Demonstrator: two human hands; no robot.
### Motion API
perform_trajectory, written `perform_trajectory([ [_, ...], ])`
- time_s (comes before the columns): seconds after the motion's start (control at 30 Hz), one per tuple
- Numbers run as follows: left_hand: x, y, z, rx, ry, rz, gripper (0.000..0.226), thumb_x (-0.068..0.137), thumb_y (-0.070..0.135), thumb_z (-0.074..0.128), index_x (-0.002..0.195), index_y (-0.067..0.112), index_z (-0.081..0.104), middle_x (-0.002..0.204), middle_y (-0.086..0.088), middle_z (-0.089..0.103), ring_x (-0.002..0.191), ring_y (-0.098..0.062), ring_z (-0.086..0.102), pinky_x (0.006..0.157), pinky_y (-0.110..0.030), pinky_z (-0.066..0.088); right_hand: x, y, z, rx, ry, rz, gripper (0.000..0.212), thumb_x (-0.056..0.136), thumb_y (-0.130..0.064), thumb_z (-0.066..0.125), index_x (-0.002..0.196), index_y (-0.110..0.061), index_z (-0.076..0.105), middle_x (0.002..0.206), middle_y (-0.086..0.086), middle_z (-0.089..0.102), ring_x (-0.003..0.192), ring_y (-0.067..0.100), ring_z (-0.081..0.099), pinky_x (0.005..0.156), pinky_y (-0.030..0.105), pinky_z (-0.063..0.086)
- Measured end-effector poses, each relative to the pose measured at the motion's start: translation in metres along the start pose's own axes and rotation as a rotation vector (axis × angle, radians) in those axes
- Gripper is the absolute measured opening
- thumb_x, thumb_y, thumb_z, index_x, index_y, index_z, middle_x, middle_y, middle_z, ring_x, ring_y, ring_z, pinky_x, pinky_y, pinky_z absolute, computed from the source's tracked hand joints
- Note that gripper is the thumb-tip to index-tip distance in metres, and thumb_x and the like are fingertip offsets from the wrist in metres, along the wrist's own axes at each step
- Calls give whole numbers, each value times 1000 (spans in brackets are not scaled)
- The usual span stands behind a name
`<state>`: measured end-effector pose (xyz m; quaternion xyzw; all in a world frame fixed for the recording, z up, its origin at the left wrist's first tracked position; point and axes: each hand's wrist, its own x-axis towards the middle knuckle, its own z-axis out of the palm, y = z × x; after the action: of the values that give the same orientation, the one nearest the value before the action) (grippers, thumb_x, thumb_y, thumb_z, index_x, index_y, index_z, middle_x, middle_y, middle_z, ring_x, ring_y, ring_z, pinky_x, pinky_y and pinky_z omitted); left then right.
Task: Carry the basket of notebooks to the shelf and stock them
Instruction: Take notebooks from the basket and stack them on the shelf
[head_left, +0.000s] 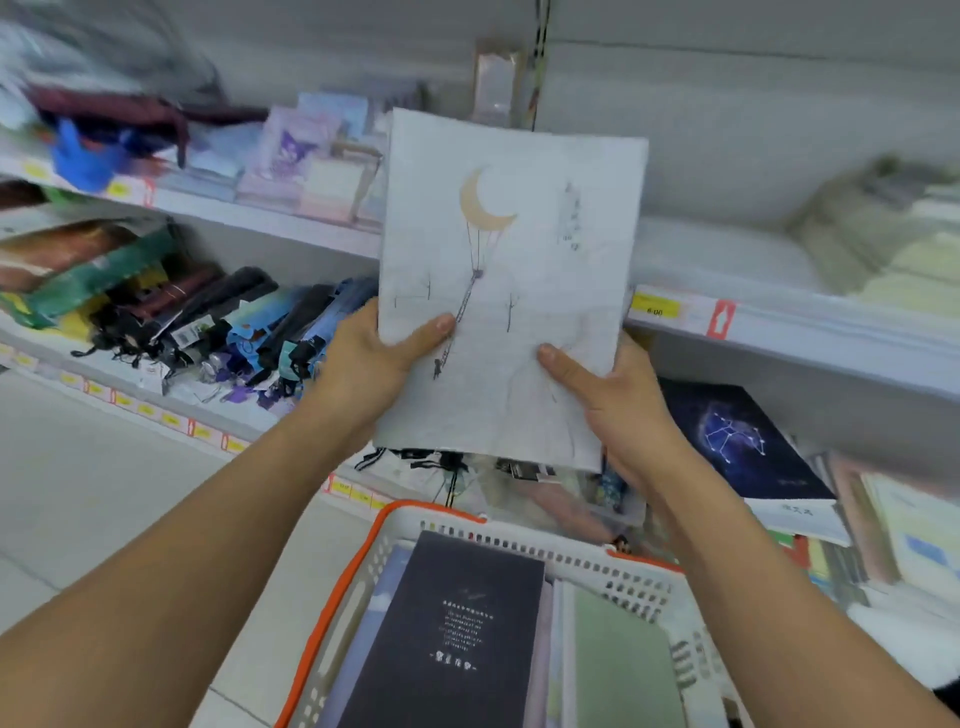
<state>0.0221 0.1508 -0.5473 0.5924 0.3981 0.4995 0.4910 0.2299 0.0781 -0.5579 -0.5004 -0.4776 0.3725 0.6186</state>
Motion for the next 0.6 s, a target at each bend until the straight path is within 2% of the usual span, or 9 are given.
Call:
perform_trajectory([
  [0.07,5,14,12,-80,62,18,37,85,32,72,118,17,65,108,6,73,93,-7,71,76,-27,57,4,-20,-9,-41,-45,43,32,90,-20,71,120,-27,62,117,-4,72,107,19,69,93,48,56],
  [0.13,10,25,21,-94,81,42,30,91,29,65,118,15,64,103,8,72,79,1,70,61,-16,55,2,-34,-16,15,-106,125,34,93,-16,66,124,-29,58,117,-1,72,97,24,72,75,51,60],
  [0.2,17,38,25,-139,61,13,27,95,34,59,117,19,63,103,6,72,74,0,71,54,-17,54,1,-48,-21,89,-122,131,36,94,-13,64,128,-24,58,119,6,71,93,27,72,71,53,58],
  [0.23,20,46,26,-184,52,-23,26,97,40,54,114,22,61,102,5,72,72,-3,71,52,-20,54,4,-55,-22,125,-100,117,36,93,-13,64,128,-21,58,118,7,71,94,26,72,70,49,57],
  [0.3,27,61,25,-336,12,-63,33,98,50,43,116,24,54,105,1,71,81,-10,73,57,-29,58,24,-75,-23,189,3,137,31,93,-14,64,124,-18,61,111,4,73,83,20,72,53,31,56],
  [0.4,34,65,21,-486,-9,-76,47,97,55,38,131,23,43,122,-3,64,107,-23,67,83,-46,58,82,-105,-29,334,124,286,22,96,-11,60,119,-11,60,103,6,68,57,15,69,34,16,45],
  [0.47,35,57,19,-497,-17,-142,49,98,53,38,134,20,43,124,-6,64,109,-26,66,88,-46,56,127,-121,-33,397,108,363,12,101,-9,51,111,-4,57,112,15,64,49,25,69,32,15,44],
  [0.53,36,47,19,-463,-18,-200,47,99,50,40,132,17,46,121,-7,66,105,-26,68,87,-44,57,164,-124,-37,317,140,382,10,103,-6,46,101,-1,54,125,19,58,47,33,68,35,17,48],
  [0.6,37,40,21,-398,-14,-213,42,100,45,41,130,16,47,118,-8,67,104,-25,68,87,-44,57,188,-120,-37,196,182,383,8,102,-1,47,98,3,53,129,18,55,53,34,70,37,21,51],
])
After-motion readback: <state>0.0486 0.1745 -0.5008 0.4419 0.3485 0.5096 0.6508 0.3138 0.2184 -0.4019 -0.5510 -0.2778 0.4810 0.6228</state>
